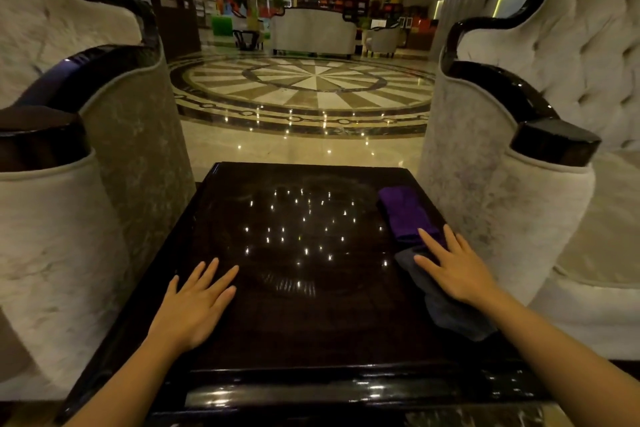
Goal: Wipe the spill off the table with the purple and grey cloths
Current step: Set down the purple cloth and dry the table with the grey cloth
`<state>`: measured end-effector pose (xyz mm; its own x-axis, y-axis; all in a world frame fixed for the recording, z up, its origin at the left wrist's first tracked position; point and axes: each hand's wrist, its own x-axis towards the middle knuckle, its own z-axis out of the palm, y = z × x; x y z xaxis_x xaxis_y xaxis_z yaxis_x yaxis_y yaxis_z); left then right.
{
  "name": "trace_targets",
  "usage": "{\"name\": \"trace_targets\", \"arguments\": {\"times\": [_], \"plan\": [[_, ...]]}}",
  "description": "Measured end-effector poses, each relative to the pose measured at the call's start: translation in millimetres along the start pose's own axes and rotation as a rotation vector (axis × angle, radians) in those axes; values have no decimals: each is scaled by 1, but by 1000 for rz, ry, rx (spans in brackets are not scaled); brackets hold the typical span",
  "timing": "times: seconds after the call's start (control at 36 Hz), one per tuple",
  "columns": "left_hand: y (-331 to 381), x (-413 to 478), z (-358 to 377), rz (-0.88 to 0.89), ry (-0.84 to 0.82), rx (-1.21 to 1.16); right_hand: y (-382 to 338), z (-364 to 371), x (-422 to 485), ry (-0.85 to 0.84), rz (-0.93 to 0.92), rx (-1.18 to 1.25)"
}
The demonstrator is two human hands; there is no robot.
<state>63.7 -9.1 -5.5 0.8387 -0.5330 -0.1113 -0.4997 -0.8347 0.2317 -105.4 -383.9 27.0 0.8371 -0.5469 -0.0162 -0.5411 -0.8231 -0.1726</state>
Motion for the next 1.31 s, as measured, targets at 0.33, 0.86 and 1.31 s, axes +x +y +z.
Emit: {"name": "trace_targets", "arguments": {"times": [0.33, 0.86, 1.31], "plan": [[0, -4, -2, 16, -21, 30, -14, 19, -11, -81, 169, 155], [-29, -13, -2, 12, 37, -28, -158, 50, 24, -63, 102, 129], [-25, -15, 0, 5, 67, 42, -251, 60, 25, -319, -515, 155]]}}
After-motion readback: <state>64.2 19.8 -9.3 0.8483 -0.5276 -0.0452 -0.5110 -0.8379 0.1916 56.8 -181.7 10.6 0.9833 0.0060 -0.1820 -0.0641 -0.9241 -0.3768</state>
